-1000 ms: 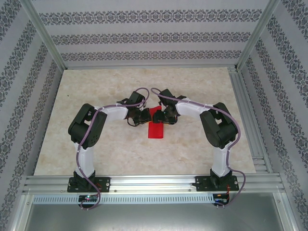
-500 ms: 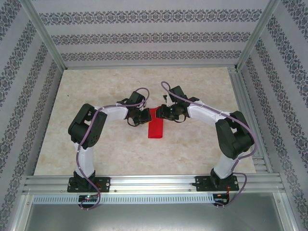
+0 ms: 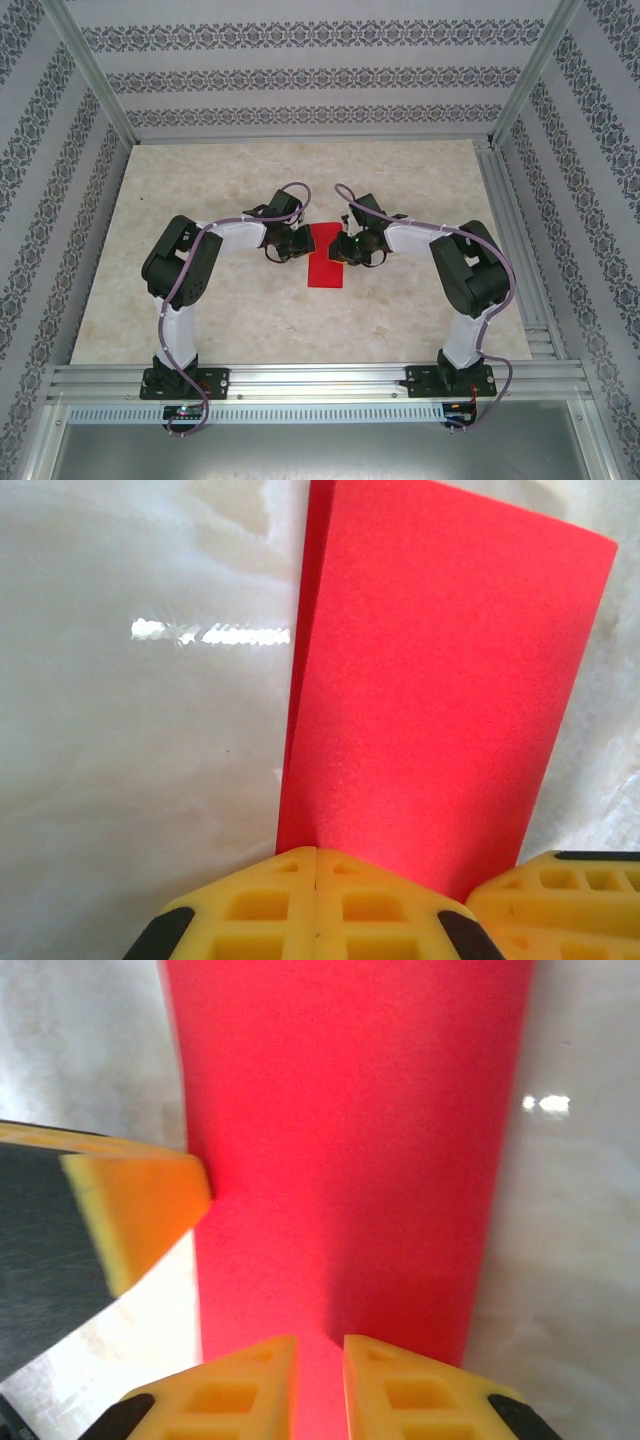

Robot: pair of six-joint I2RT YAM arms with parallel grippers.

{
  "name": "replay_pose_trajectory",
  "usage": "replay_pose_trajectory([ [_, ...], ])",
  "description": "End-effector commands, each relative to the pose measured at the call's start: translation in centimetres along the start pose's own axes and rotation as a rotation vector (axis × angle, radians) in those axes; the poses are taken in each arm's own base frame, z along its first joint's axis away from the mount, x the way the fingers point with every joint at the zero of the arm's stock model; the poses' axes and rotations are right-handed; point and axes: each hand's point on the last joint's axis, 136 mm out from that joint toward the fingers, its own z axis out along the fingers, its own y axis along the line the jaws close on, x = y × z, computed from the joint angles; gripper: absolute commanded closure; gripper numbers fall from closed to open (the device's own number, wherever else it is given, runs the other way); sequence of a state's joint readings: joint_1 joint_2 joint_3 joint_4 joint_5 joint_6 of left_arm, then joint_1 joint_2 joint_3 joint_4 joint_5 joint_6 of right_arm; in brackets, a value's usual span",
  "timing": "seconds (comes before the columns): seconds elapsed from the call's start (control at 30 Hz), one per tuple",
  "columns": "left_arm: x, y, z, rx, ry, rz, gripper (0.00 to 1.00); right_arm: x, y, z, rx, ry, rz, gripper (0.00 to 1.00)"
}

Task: Fold a paper plane with a square sheet of paper (pick it up from the middle)

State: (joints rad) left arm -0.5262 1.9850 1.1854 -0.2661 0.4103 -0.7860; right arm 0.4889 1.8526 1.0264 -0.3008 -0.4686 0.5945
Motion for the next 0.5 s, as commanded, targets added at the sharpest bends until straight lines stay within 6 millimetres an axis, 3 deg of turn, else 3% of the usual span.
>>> replay_pose_trajectory([
  [0.0,2.3,5.6,1.5,-0.197,0.06,-0.035,0.96,0.6,-2.7,1.1,0.067,0.01,0.042,0.82],
  [0.1,2.4,5.8,1.6,-0.2,0.061,-0.036,0.96,0.7,-3.1,1.2,0.075,0.013,0.059,0.91],
  [0.27,2.4,5.8,1.5,-0.203,0.058,-0.034,0.96,-0.5,0.7,-1.2,-0.009,-0.053,-0.002,0.92],
  [0.37,2.4,5.8,1.6,-0.202,0.059,-0.033,0.96,0.4,1.9,-1.7,-0.067,-0.047,-0.007,0.92],
  [0.47,2.4,5.8,1.7,-0.2,0.061,-0.037,0.96,2.3,1.4,-1.2,-0.072,-0.01,0.01,0.92],
])
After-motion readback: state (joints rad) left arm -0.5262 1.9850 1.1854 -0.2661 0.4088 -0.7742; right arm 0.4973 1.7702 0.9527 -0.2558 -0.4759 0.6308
